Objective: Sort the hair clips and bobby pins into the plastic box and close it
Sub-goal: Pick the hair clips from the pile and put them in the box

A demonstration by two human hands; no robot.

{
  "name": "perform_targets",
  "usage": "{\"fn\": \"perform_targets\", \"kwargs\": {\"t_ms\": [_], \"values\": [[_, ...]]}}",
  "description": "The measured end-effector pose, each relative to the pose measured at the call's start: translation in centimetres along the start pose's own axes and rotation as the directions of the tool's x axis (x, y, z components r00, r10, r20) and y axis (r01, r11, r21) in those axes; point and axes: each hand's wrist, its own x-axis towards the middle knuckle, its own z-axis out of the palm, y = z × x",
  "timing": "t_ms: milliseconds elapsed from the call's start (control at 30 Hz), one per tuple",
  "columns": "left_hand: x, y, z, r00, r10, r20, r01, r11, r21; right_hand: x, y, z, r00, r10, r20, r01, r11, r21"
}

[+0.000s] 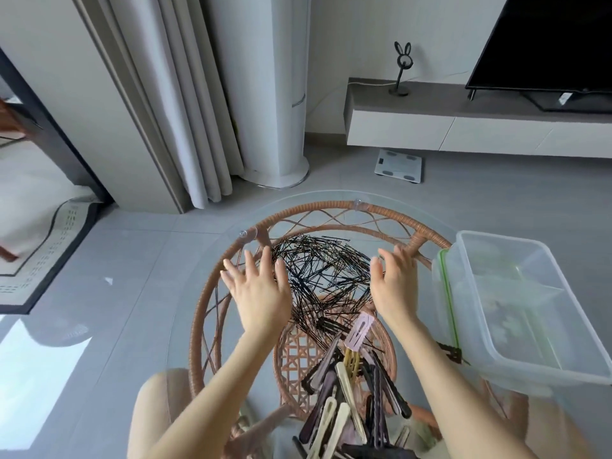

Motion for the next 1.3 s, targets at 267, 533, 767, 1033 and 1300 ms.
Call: {"fn": "perform_targets", "kwargs": {"t_ms": [267, 533, 767, 1033, 1300], "values": [[1.4, 4.2, 2.2, 0.989, 0.143, -0.031, -0.146, 0.958, -0.246, -0.5, -6.0, 2.5, 0.990, -0.120, 0.076, 0.098, 0.962, 0.254], [1.6, 4.5, 1.0, 0.978, 0.171, -0.116, -0.204, 0.890, -0.409, -0.8, -7.0, 0.5, 0.992, -0.096, 0.085, 0.039, 0.858, 0.512], [7.6, 3.3, 1.1, 0.950, 0.284, 0.131, -0.266, 0.954, -0.139, 6.1, -6.1, 0.4, 0.930, -0.142, 0.339, 0.122, 0.989, 0.078], [6.0, 3.1, 1.0, 0.929, 0.344, 0.136, -0.251, 0.856, -0.453, 2.7, -5.4, 2.3, 0.905, -0.270, 0.328, 0.228, 0.960, 0.160], [3.5, 3.5, 0.5, 0.946, 0.307, 0.098, -0.193, 0.784, -0.590, -0.5, -5.7, -0.9, 0.947, -0.245, 0.206, 0.168, 0.928, 0.333]]}}
